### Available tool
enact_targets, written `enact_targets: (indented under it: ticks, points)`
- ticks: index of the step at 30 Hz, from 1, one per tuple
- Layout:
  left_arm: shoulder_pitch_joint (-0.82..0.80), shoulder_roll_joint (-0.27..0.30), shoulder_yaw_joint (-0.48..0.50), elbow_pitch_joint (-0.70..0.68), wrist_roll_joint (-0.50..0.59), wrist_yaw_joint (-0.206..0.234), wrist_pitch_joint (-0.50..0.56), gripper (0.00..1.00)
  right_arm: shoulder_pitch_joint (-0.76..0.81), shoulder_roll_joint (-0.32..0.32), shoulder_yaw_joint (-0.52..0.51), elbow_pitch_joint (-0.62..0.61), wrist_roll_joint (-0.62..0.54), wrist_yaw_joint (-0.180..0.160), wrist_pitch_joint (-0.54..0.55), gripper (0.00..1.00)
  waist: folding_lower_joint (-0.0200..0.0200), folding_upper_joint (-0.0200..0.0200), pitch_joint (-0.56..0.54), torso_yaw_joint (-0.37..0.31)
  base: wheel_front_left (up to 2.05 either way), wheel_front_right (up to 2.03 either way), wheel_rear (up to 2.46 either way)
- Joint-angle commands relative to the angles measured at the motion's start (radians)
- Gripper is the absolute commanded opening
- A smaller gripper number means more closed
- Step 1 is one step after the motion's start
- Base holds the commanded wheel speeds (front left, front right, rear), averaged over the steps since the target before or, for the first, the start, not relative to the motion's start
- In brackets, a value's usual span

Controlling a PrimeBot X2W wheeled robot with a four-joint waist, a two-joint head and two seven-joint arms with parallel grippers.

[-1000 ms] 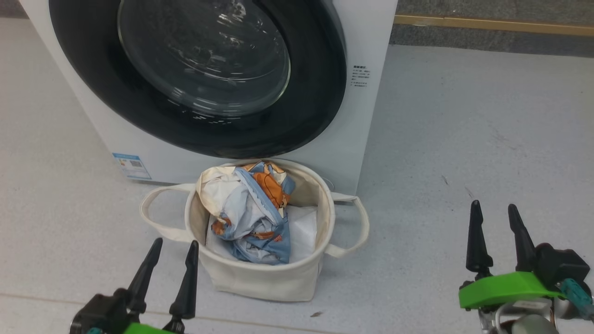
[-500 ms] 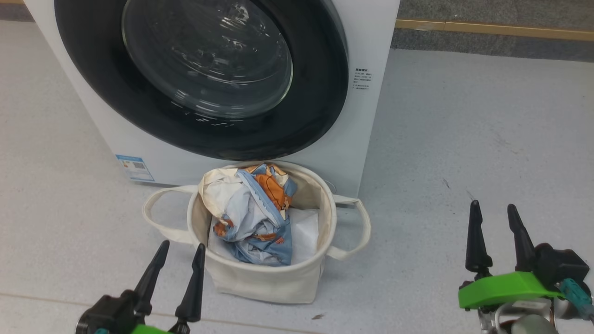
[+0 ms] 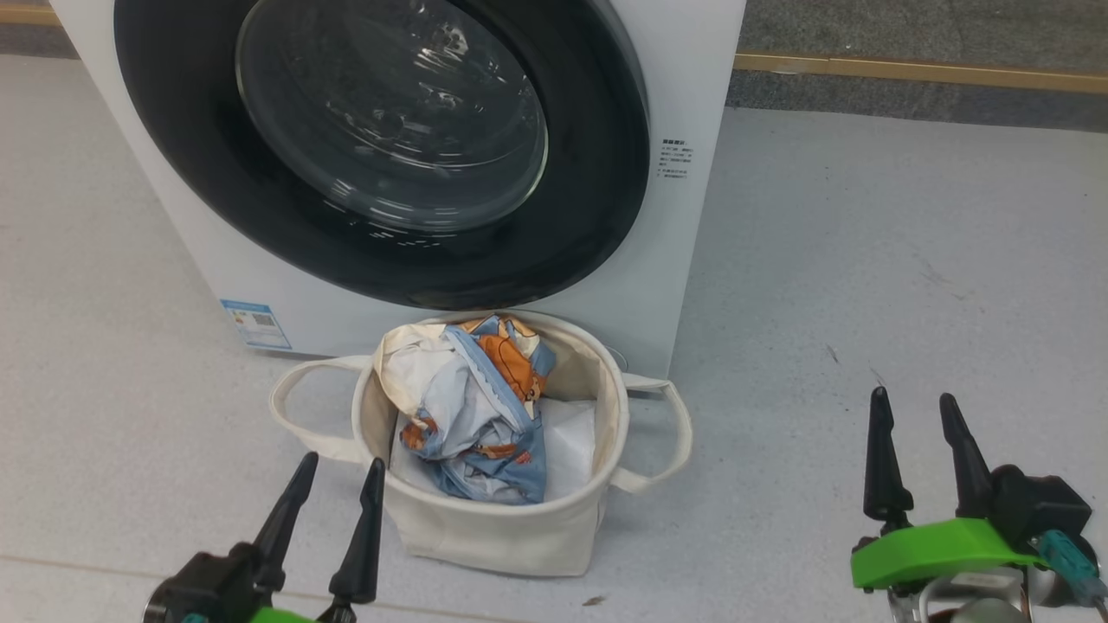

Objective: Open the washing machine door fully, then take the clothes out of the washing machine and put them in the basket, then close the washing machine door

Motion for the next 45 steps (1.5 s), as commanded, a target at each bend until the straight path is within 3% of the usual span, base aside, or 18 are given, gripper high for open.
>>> enact_targets:
  ticks: [1,17,18,27,32,45]
  points:
    - [-0.019,0.005,0.035,-0.028,0.007,-0.006,-0.012,1.00,-0.019,-0.001,0.025,-0.031,-0.007,0.000,-0.002,1.00,0.0000,-0.0001,0.000,0.001,0.00,0.00,0.00]
    - [-0.023,0.012,0.019,-0.021,-0.013,-0.006,-0.012,1.00,-0.019,-0.001,0.031,-0.031,-0.006,0.000,-0.002,1.00,0.0000,-0.0001,0.007,0.015,0.00,0.00,0.00]
    - [0.001,0.001,-0.013,0.011,-0.012,0.000,0.000,0.00,0.000,0.001,0.007,0.001,0.001,0.000,0.000,0.00,0.0000,-0.0001,0.006,0.015,0.00,0.00,0.00]
    - [0.008,-0.005,-0.008,0.053,-0.082,0.002,0.017,0.00,0.008,0.000,0.007,0.045,0.074,0.000,0.016,0.00,0.0022,-0.0001,0.004,0.014,0.00,0.00,0.00]
    - [0.003,-0.006,0.000,0.056,-0.138,0.002,0.029,0.00,0.005,-0.003,0.005,0.048,0.131,0.000,0.029,0.00,0.0002,-0.0001,0.005,0.013,0.00,0.00,0.00]
    - [-0.009,-0.009,0.021,0.063,-0.281,0.000,0.061,0.00,-0.002,-0.008,-0.002,0.052,0.279,0.000,0.062,0.00,0.0001,-0.0001,0.005,0.011,0.00,0.00,0.00]
